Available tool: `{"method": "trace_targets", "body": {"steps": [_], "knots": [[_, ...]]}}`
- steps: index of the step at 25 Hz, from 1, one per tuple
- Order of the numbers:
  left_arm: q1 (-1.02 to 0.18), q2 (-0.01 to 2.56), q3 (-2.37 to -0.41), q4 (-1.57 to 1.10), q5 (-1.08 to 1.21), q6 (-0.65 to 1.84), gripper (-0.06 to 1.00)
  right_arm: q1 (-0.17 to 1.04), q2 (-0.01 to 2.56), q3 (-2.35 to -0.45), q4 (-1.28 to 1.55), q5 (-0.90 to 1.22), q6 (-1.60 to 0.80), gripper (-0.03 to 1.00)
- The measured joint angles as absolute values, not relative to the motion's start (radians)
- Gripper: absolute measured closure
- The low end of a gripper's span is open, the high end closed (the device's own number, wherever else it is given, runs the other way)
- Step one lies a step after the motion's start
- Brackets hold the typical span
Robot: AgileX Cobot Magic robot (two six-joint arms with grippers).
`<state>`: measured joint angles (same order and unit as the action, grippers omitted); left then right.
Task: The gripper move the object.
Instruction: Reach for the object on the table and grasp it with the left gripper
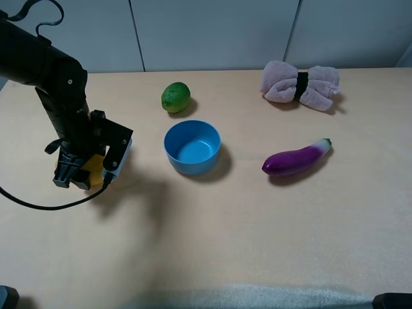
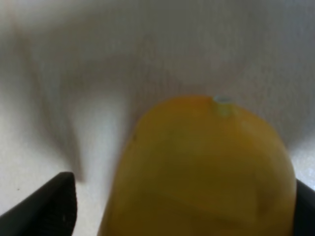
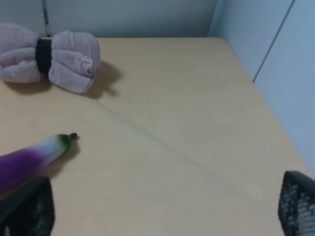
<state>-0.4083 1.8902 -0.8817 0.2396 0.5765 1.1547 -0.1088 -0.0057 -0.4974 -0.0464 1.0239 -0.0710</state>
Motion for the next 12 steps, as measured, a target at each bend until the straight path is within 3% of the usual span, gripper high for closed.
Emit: {"method": "trace_targets", "body": {"steps": [12], "knots": [[-0.408,1.89,-0.882,0.239,0.576,1.155,0.12,-0.109,-0.006,-0.497,-0.046,1.024,-0.071,0.27]]}}
